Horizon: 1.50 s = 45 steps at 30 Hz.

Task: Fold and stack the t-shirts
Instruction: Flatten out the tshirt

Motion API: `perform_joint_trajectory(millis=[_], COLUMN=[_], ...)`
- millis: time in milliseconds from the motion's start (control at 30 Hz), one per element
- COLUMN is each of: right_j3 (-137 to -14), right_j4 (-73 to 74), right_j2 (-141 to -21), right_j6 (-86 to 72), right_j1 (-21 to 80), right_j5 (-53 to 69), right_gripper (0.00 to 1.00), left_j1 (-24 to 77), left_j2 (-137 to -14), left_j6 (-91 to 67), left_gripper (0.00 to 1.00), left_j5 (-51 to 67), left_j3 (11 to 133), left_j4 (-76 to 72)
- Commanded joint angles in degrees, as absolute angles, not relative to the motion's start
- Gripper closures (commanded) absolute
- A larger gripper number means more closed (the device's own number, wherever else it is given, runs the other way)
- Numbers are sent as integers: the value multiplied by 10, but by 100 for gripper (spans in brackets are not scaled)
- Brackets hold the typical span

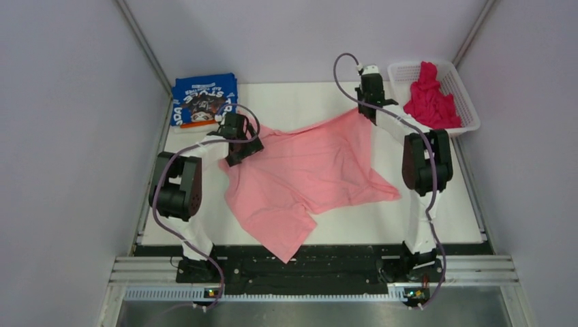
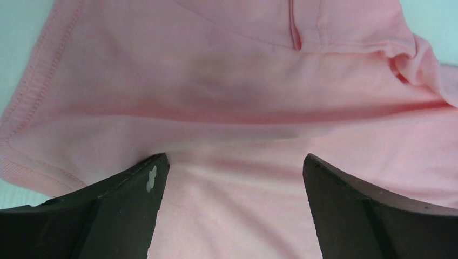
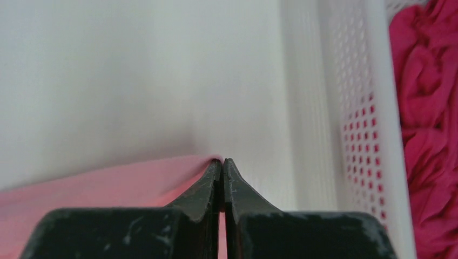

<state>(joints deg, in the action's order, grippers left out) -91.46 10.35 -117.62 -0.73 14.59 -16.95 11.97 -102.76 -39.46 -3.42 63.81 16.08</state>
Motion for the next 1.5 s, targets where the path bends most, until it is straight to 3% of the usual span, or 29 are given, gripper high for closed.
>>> perform_joint_trajectory(millis=[0,100,267,367,500,600,767,933,1033,1167,1300,1467], right_j3=[-1006,-1093,-1182,-1135,-1008,-916,-748,-560,-469,-403,-389,-375], right_j4=[7,-7,63,61,37,35,73,79,43,6,-8,-20], right_j2=[-1251,-1313,-1341,-1282,-1170,-1077,-921,-776,-707,-688,-741,-804], right_j6=[129,165,151,117,60,-17,-143,-232,-272,-326,-330,-345], right_j1=[115,100,94,94,94,94,79,76,79,138,212,217], right_j5=[-169,-194,-155,-120,-83,-127,-155,-95,6,51,36,20], right_gripper=[100,100,49,3,1,1,1,1,1,1,1,1], left_j1=[110,108,107,106,106,108,148,258,307,312,301,236], left_j2=[-1068,-1087,-1105,-1105,-1102,-1084,-929,-817,-785,-772,-809,-902], left_j6=[-372,-367,-357,-348,-336,-343,-329,-336,-373,-400,-395,-388], left_gripper=[1,1,1,1,1,1,1,1,1,1,1,1], left_j5=[-78,-81,-83,-86,-89,-63,-10,-44,-39,-26,-50,-3], left_j3=[688,717,760,775,802,824,704,612,546,464,463,482], left_j4=[205,211,225,227,233,278,229,269,279,230,208,153])
